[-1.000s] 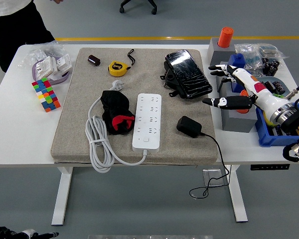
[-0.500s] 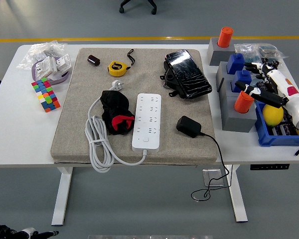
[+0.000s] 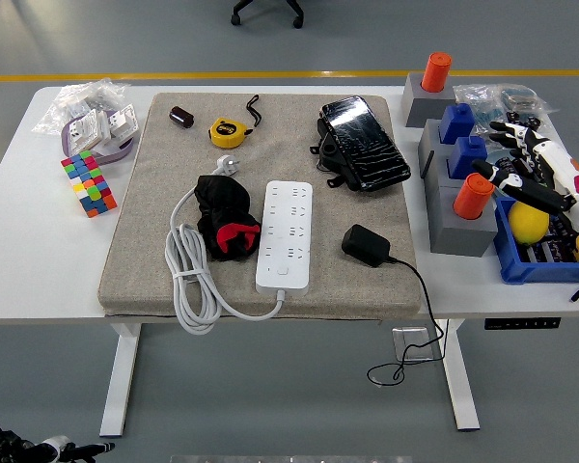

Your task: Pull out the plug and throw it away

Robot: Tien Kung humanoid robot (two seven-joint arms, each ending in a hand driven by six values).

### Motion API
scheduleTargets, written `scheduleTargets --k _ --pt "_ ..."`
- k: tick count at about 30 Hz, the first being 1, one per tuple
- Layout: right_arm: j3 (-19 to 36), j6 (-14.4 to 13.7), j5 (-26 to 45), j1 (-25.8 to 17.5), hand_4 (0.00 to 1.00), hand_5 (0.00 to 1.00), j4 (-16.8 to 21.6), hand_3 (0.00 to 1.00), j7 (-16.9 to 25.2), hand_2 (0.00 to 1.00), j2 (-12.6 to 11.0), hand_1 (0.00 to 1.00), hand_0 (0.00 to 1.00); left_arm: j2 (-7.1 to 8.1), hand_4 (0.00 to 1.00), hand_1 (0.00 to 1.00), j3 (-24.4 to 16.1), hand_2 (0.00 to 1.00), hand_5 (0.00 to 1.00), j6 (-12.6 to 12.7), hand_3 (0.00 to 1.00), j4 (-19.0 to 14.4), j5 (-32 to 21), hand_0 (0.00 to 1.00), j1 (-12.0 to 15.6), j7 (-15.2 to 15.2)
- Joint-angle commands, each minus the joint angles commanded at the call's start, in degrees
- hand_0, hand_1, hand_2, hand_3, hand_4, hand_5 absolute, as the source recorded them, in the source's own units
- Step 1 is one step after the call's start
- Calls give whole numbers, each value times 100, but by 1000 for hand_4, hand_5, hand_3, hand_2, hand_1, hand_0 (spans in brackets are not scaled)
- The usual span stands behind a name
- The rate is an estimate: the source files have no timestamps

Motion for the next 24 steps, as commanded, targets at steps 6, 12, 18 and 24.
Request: scheduleTargets --k 6,12,18,24 --pt "51 14 121 4 998 781 188 905 17 866 27 892 923 -24 837 665 -106 691 701 21 670 51 -190 532 -11 -85" --pt "62 29 192 11 998 774 287 902 19 863 -13 893 922 -2 836 665 -307 691 700 18 670 85 -176 531 -107 -114" --pt "104 22 245 -11 998 769 361 901 24 861 -6 892 922 -14 837 665 -356 691 702 5 670 105 -190 531 -93 -112" --pt "185 40 251 -111 998 762 543 897 10 856 -28 891 916 -48 837 665 -568 691 701 2 671 152 -202 533 -18 -121"
